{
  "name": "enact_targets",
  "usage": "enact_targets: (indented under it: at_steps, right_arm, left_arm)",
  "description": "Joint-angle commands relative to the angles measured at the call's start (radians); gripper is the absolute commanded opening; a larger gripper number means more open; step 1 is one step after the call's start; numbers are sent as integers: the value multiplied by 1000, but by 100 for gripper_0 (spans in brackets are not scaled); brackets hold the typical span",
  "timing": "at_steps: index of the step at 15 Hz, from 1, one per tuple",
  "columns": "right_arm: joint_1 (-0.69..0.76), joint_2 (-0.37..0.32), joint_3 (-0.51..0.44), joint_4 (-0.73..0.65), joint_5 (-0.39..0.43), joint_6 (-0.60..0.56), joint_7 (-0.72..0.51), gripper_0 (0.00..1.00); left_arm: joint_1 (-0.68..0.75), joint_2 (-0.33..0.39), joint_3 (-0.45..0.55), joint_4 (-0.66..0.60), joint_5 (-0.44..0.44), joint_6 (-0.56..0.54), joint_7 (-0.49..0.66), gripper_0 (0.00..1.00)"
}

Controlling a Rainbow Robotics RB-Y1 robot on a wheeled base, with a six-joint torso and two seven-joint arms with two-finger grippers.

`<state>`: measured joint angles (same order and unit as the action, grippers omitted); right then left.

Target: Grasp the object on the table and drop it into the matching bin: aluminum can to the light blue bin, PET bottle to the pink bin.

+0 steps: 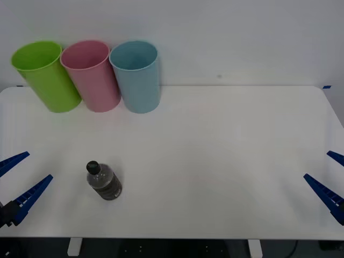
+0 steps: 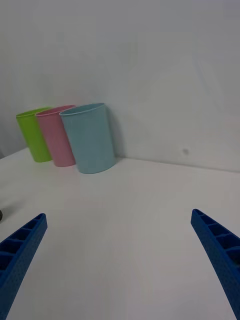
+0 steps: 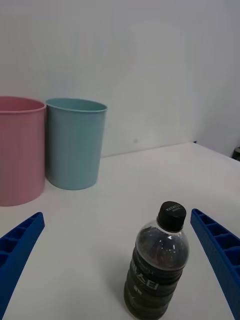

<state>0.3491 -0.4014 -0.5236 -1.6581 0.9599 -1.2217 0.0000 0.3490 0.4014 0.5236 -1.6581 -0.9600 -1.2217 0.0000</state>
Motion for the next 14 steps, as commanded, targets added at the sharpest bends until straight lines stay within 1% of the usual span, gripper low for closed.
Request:
enact_targets:
  at_steps: [1, 2, 7, 10, 14]
  right_arm:
    - [0, 0, 0, 0, 0, 0, 0, 100]
    - [0, 0, 0, 0, 0, 0, 0, 100]
    - [0, 0, 0, 0, 0, 0, 0, 100]
    - [0, 0, 0, 0, 0, 0, 0, 100]
    - [0, 0, 0, 0, 0, 0, 0, 100]
  left_arm:
    - [0, 0, 0, 0, 0, 0, 0, 100]
    - [-10, -23, -7, 9, -2, 2, 0, 100]
    - [-19, -6, -31, 15, 4, 5, 0, 100]
    - [-15, 2, -33, 31, -45, 5, -6, 100]
    - [-15, 48, -62, 78, -69, 5, -18, 100]
